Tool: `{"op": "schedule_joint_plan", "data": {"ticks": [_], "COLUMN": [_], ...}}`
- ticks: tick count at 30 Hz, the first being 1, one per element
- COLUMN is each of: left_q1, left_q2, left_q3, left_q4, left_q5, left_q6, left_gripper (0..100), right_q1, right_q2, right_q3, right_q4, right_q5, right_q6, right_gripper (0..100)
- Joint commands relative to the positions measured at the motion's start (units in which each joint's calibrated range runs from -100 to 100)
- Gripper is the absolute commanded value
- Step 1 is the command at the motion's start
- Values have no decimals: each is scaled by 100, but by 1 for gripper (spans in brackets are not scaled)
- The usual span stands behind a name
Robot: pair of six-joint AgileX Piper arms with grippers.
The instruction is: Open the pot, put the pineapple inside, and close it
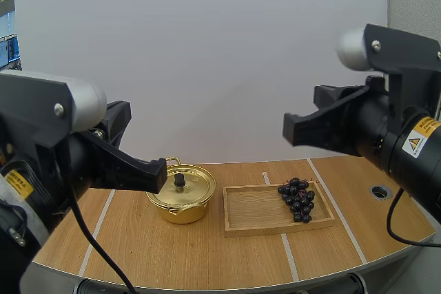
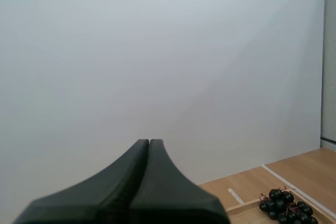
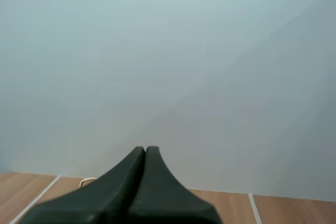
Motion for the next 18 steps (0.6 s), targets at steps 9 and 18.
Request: {"op": "schedule_joint_plan", "data": {"ticks": [9,18], "left_q1": [-6,147], "left_q2": [-27,-27], "left_q3": [1299,2642], "left_q4": [241,312], "left_q5": [-1715,-3304], "left_q6": [-92,-44], "left_gripper": [0,0], "right_q1": [-366,-422], "right_q2": [-171,-171], "right_q3": [1622,3574], "right_q4": [-480,-441], "right_q5": [-2411,-4914], "right_q6": [681,556], "right_gripper": [0,0]}}
